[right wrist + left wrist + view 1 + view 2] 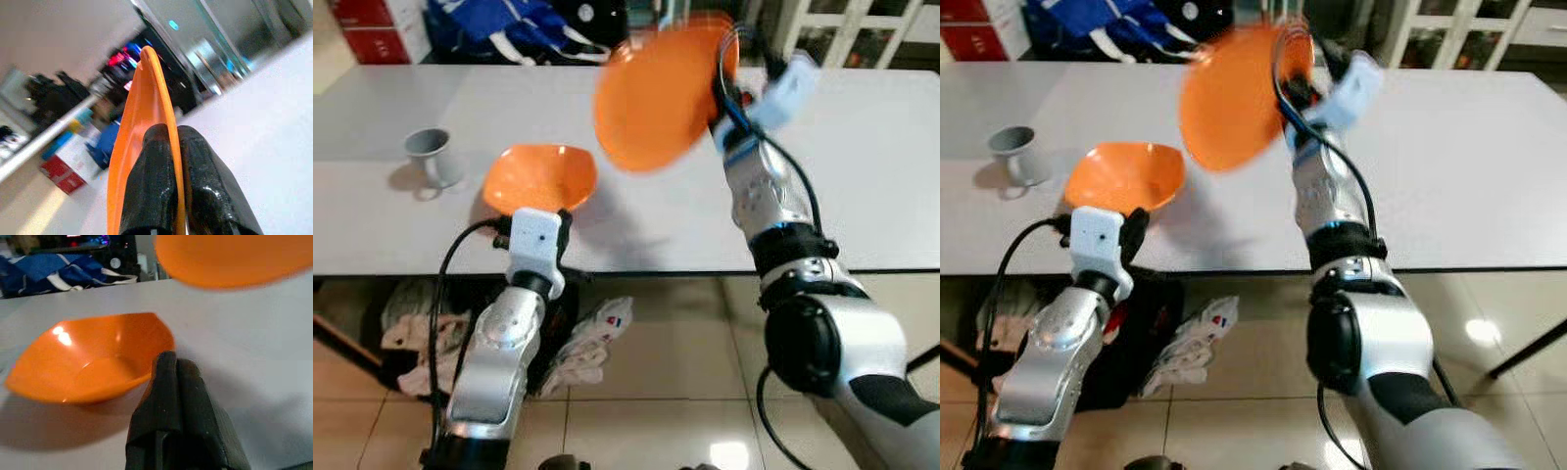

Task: Setting the table

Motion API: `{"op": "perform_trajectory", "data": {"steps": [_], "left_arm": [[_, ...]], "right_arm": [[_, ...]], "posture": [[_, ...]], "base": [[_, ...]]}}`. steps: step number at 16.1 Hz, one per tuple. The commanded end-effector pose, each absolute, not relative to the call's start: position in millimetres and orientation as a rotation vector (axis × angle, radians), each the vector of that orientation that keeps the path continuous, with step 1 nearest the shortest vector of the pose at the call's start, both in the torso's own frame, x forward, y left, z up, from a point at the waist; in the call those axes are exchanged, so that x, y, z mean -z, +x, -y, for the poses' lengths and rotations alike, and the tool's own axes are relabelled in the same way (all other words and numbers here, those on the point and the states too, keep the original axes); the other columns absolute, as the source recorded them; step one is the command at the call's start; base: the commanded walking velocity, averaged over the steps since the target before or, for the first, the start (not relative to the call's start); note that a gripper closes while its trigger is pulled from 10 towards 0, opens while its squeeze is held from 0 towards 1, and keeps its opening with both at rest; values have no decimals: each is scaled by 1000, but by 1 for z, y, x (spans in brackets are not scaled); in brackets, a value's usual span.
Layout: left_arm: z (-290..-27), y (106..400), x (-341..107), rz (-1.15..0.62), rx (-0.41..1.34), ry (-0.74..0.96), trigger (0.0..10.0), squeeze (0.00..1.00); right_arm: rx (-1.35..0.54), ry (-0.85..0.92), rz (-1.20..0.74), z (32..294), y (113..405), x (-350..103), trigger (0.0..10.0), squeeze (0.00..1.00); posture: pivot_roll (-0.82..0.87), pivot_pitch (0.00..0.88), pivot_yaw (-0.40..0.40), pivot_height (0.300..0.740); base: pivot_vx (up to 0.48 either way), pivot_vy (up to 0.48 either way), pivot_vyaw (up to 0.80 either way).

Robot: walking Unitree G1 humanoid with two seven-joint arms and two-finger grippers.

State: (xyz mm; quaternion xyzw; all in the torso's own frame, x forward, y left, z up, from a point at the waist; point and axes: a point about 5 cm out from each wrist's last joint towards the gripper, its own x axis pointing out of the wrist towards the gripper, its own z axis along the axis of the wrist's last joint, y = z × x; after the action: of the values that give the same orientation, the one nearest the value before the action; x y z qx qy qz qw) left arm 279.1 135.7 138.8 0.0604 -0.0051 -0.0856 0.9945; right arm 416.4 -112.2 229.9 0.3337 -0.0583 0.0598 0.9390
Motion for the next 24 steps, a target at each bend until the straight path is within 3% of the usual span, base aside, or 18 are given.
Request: {"op": "perform_trajectory", "data": {"steps": [1, 7, 14, 24], "left_arm": [[-134, 276, -142, 13, 187, 132, 10000, 0], [-139, 268, -143, -7, 189, 143, 10000, 0], [-129, 252, -158, 26, 306, 177, 10000, 0], [-135, 245, -169, 9, 303, 183, 10000, 0]], "right_arm": [[-129, 727, 214, 115, 420, -256, 0, 0], [-95, 736, 179, 119, 421, -241, 0, 0], [-36, 637, 128, 127, 417, -214, 0, 0], [22, 506, 34, 129, 407, -177, 0, 0]], "posture": [[109, 0, 10, 740], [140, 0, 21, 740], [177, 7, 39, 740], [223, 12, 54, 740]], "base": [[0, 0, 0], [0, 0, 0], [0, 0, 0], [0, 0, 0]]}}
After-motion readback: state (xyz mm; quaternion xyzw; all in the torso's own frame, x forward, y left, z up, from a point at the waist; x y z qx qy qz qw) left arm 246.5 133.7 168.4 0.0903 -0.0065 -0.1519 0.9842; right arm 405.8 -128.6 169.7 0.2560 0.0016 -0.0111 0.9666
